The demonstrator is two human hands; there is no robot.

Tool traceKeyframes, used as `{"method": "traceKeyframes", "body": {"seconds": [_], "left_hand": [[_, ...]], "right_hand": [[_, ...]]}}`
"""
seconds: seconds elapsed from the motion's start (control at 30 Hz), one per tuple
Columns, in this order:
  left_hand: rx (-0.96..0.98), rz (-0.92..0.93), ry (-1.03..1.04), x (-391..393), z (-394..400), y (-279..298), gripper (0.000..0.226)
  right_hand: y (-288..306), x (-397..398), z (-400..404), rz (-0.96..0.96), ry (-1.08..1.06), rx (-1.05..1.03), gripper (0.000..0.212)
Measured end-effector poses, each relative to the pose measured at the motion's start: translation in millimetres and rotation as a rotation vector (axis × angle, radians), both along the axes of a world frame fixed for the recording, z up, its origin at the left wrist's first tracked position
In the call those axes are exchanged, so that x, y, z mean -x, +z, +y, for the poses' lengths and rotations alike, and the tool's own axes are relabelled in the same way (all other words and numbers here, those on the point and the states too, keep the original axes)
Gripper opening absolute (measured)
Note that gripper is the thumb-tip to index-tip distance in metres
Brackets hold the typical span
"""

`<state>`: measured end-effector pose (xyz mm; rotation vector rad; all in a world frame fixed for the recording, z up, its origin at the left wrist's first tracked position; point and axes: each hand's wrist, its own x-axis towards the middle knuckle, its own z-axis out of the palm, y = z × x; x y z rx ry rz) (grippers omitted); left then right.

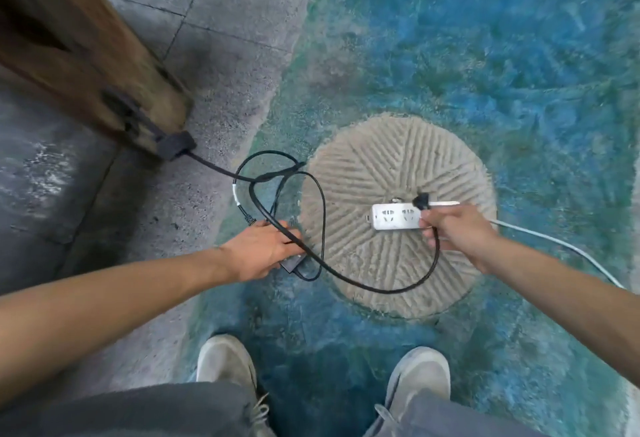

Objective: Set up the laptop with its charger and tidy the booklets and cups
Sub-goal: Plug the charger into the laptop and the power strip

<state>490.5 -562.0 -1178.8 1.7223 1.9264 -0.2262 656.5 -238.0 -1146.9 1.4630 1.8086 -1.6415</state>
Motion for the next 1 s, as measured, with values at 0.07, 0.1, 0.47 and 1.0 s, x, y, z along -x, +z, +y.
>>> {"method": "traceKeyframes", "body": {"seconds": [0.07, 0.1, 0.47, 1.0], "left_hand": [[-0.096, -0.007, -0.006, 7, 2, -15, 0.062], [-0.101, 0.017, -0.025, 11, 2, -22, 0.064], [-0.112, 0.056, -0.165, 6, 19, -46, 0.068], [-0.022, 0.074, -0.202, -10, 23, -62, 0.077]], "right_hand": [[-14, 7, -4, 0.003, 0.092, 0.007, 0.017], [-19, 10, -7, 0.008, 0.137, 0.017, 0.015], [-48, 0, 10, -0.016, 0.423, -0.075, 0.022], [-44, 1, 12, -0.002, 0.456, -0.102, 0.024]]}}
